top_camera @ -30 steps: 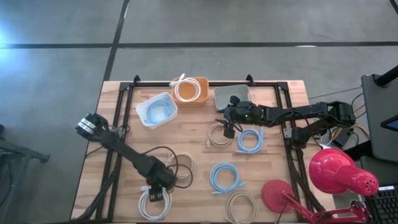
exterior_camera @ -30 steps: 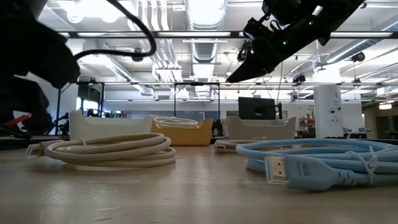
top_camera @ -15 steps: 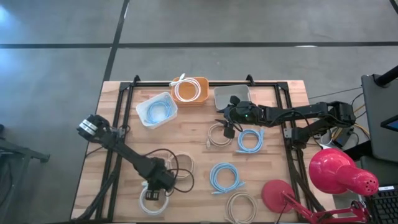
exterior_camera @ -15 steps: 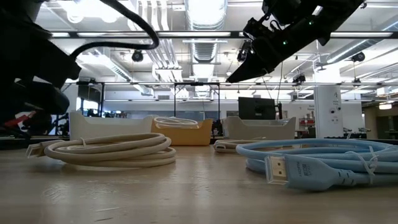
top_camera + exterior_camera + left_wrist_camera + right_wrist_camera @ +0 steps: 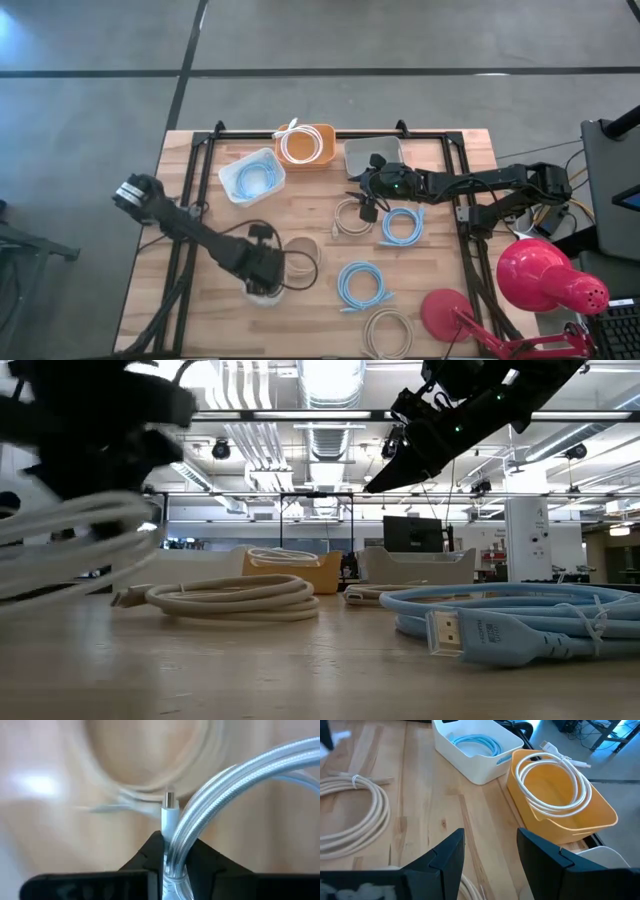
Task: Sort HDMI cables
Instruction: Put the white HDMI cable into the yellow bin
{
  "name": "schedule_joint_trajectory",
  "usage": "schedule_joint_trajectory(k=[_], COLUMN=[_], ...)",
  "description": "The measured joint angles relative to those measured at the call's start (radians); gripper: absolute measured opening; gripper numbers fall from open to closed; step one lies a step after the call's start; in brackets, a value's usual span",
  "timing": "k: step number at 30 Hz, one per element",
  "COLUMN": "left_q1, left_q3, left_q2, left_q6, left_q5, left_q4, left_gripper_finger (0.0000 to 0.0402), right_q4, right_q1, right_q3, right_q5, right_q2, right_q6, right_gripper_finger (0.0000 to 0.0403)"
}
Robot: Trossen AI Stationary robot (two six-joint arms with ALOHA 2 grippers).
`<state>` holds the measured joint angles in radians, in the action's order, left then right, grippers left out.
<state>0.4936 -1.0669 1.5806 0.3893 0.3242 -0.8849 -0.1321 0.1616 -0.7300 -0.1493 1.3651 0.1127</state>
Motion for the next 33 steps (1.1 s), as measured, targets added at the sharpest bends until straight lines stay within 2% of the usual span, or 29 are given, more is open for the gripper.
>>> schedule_joint_trajectory(k=[3, 7, 10, 15, 18, 25, 31, 33], left_q1=[-0.033, -0.096, -0.169, -0.347, -0.477, -0.768, -0.934, -0.963], left_q3=[-0.072, -0.159, -0.212, -0.247, -0.238, -0.204, -0.153, -0.136], left_q2=[-0.027, -0.051, -0.06, -0.06, -0.06, -0.026, 0.031, 0.063], left_q6=[-0.075, -0.209, -0.312, -0.457, -0.545, -0.683, -0.628, -0.621], left_q5=[0.121, 0.357, 0.515, 0.639, 0.628, 0.516, 0.37, 0.367], left_q4=[-0.09, -0.152, -0.141, 0.004, 0.193, 0.586, 0.679, 0.681], left_gripper_finger=[0.0058, 0.0052, 0.0054, 0.0058, 0.0058, 0.0059, 0.0059, 0.0059], right_q4=[0.001, 0.001, 0.001, 0.001, 0.001, 0.001, 0.001, 0.002], right_q1=[0.0, 0.0, 0.0, 0.0, 0.0, 0.0, 0.0, 0.0], right_q3=[0.0, 0.0, 0.0, 0.0, 0.0, 0.0, 0.003, 0.005], right_q5=[0.0, 0.0, 0.0, 0.0, 0.0, 0.0, 0.0, 0.0], right_q2=[0.0, 0.0, 0.0, 0.0, 0.0, 0.0, 0.0, 0.0], right_q6=[0.002, 0.003, 0.003, 0.003, 0.003, 0.003, 0.003, 0.003], right_gripper_finger=[0.0178, 0.0178, 0.0178, 0.0178, 0.0178, 0.0178, 0.0178, 0.0178])
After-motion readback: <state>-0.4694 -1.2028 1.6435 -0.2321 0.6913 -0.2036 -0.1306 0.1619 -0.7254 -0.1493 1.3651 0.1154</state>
